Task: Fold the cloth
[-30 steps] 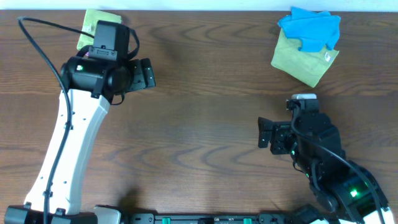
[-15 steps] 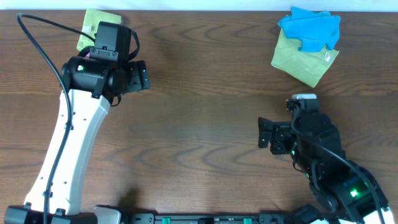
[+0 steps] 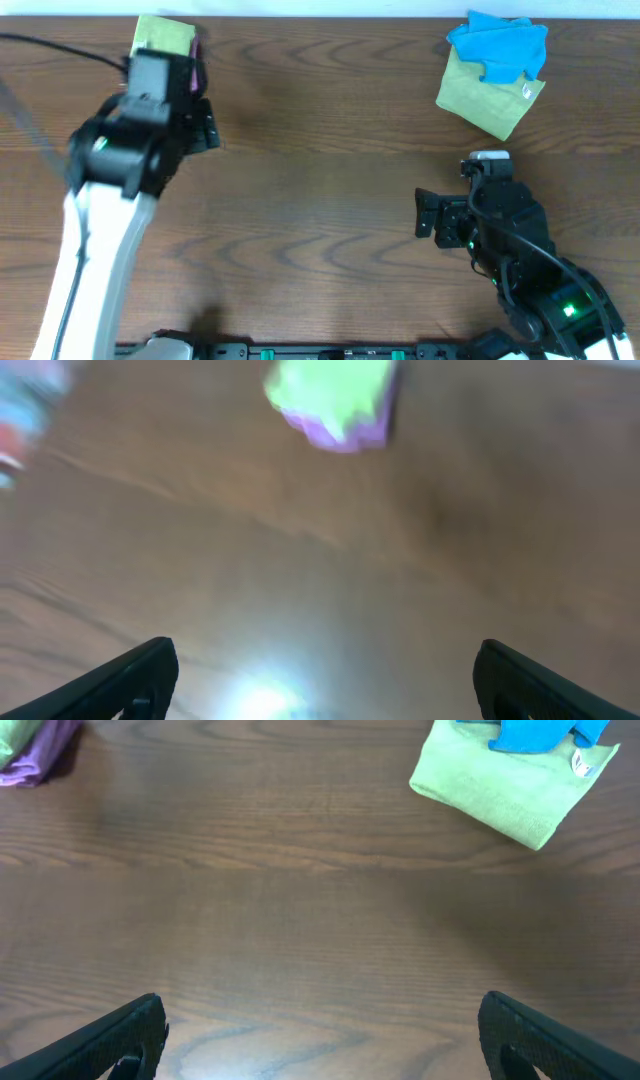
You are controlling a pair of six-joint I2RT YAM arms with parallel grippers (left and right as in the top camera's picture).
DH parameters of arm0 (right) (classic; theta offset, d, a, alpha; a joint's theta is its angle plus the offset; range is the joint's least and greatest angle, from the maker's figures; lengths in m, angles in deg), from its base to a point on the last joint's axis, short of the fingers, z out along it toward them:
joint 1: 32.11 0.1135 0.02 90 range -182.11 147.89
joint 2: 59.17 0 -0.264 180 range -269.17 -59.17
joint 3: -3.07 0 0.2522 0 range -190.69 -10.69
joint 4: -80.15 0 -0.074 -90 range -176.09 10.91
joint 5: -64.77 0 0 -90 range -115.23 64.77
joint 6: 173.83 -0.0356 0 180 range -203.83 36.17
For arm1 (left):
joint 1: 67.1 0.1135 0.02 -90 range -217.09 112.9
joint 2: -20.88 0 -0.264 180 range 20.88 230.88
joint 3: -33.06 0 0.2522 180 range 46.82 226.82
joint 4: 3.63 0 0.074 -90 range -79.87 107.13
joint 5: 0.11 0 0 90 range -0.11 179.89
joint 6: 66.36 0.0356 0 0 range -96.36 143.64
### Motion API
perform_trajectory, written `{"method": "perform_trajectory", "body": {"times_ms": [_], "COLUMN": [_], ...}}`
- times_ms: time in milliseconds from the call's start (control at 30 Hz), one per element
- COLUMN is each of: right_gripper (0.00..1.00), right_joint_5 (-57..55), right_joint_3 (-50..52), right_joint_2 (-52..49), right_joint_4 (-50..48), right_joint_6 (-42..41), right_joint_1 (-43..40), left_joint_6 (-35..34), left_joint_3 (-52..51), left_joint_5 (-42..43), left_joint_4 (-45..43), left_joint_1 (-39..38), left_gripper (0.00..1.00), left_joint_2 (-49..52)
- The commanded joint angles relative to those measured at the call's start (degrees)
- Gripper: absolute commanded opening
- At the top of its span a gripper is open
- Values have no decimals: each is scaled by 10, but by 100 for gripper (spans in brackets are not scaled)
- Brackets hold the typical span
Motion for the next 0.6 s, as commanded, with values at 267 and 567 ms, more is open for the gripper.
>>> {"method": "perform_trajectory", "body": {"times_ms": [267,567], "right_gripper": [99,99], "right_joint_5": [-6,-6], "right_joint_3": [-2,-2], "right_joint_2": [2,2], "right_joint_4": [2,2], "right_joint_6": [7,7], "right_joint_1": [-3,-3], "left_joint_6": [283,290], "left_joint_3": [-131,-374], "left_joint_5": [206,222], "left_joint_4": [-133,-233], "left_joint_1": [227,230], "left_gripper": [95,95], "left_joint_2": [-234,-456]}}
